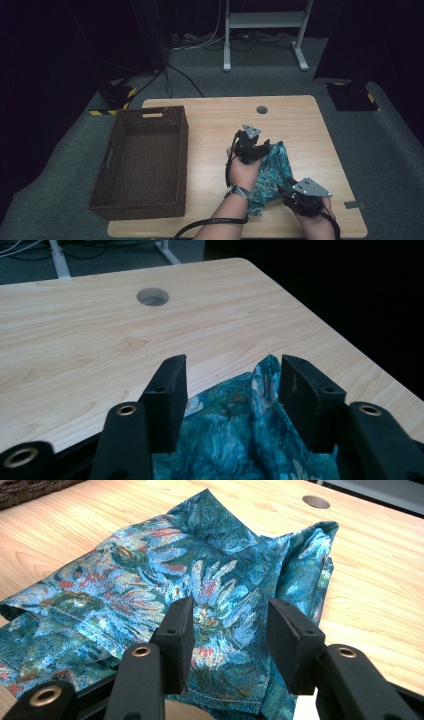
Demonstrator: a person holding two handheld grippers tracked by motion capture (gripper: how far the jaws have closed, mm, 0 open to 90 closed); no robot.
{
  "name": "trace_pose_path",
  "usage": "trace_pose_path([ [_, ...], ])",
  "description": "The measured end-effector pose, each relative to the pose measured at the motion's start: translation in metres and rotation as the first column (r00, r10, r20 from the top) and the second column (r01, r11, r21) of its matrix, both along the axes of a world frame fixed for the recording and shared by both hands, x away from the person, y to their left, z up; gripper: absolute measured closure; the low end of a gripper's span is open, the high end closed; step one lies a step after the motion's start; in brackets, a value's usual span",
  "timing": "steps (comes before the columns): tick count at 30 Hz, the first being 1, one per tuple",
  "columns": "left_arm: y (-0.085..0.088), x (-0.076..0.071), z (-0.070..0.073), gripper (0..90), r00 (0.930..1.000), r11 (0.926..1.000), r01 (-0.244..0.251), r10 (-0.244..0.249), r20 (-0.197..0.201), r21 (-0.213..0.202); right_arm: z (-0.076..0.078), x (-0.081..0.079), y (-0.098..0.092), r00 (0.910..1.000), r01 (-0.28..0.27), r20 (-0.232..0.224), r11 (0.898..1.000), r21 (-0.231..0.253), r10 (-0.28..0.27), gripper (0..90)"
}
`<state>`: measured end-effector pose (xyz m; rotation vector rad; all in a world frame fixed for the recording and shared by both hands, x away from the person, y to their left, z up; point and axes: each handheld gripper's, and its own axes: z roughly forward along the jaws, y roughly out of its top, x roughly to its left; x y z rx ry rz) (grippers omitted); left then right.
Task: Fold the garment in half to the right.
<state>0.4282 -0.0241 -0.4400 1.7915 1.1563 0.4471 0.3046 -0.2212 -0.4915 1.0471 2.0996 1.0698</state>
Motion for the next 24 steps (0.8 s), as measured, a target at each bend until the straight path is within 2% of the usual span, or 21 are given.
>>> trace_pose_path([
  [6, 0.018, -0.010, -0.002, 42.2, 1.0000, 0.9999, 0.008, -0.008, -0.005, 0.013, 0.005, 0.002, -0.002, 0.9999, -0.010, -0.006, 1.000, -0.007, 0.010, 52.5],
  [11, 0.035, -0.020, -0.009, 40.4, 0.9994, 0.9996, 0.002, -0.001, -0.035, 0.028, 0.014, 0.007, -0.015, 0.9998, 0.007, -0.018, 1.000, 0.023, -0.007, 52.9],
  [15, 0.039, -0.032, -0.016, 39.3, 0.9988, 0.9969, 0.023, -0.020, -0.045, 0.075, 0.015, 0.011, -0.020, 0.9995, 0.018, -0.028, 1.000, 0.017, -0.017, 54.2],
  [18, 0.039, -0.046, -0.024, 38.6, 0.9983, 0.9922, 0.045, -0.041, -0.042, 0.116, 0.013, 0.012, -0.021, 0.9989, 0.020, -0.043, 0.999, 0.027, -0.019, 55.2],
  [21, 0.042, -0.058, -0.035, 38.6, 0.9977, 0.9914, 0.050, -0.044, -0.053, 0.121, 0.006, 0.014, -0.019, 0.9979, 0.013, -0.063, 1.000, 0.011, -0.012, 56.7],
  [22, 0.044, -0.060, -0.040, 38.7, 0.9972, 0.9886, 0.048, -0.039, -0.063, 0.143, 0.003, 0.014, -0.018, 0.9976, 0.012, -0.068, 1.000, 0.005, -0.011, 57.2],
  [24, 0.048, -0.062, -0.051, 38.6, 0.9934, 0.9868, 0.055, -0.039, -0.108, 0.152, -0.004, 0.016, -0.019, 0.9960, 0.016, -0.088, 1.000, -0.001, -0.016, 59.2],
])
